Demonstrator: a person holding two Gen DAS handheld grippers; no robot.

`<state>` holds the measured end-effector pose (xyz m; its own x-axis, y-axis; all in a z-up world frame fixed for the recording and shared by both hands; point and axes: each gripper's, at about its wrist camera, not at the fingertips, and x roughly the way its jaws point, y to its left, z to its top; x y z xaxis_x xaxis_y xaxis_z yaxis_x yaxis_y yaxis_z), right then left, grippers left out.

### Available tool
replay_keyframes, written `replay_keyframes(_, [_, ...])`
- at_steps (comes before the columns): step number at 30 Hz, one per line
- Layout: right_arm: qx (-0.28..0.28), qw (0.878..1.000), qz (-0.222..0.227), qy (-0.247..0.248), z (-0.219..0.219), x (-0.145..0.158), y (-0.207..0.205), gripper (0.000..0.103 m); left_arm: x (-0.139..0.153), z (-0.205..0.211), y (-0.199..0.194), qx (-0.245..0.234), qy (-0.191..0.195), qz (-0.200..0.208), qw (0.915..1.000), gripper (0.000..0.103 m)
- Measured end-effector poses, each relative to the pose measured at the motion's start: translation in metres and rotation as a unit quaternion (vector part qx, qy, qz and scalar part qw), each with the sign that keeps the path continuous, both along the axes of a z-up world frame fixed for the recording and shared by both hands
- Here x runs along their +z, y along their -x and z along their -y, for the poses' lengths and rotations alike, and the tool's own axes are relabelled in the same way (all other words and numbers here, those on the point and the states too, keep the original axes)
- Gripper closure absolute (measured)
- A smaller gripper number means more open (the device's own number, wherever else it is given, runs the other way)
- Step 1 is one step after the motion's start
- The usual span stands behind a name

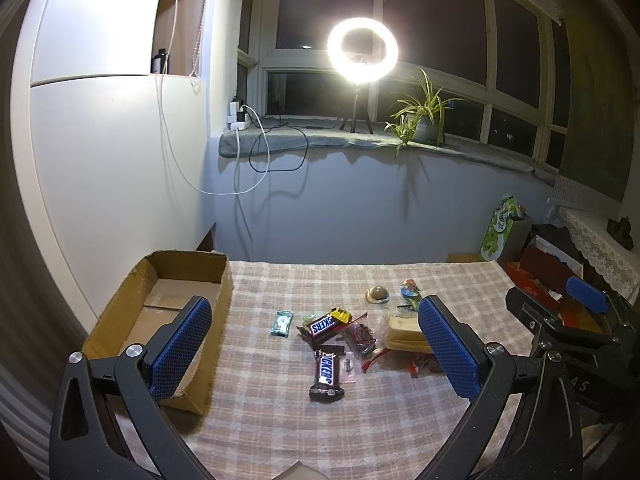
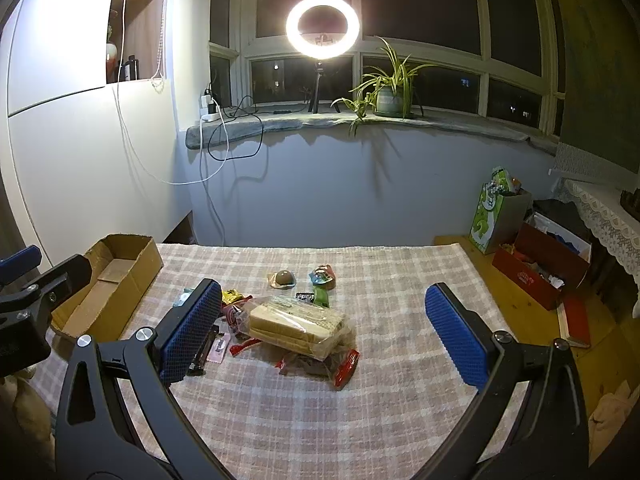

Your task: Organize snacks

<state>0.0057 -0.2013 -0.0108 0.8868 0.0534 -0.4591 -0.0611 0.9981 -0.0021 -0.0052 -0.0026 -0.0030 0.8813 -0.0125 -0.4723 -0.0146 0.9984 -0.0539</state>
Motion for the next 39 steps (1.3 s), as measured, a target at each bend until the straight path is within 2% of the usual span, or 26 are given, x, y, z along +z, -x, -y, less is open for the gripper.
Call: replay_keyframes(39, [-0.011,1.0,0.001,0.001,0.01,-0.011,-0.006,0.0,-0.014,0.004,-0.013,-0.015,0.004,-0.019,0.9997,0.001])
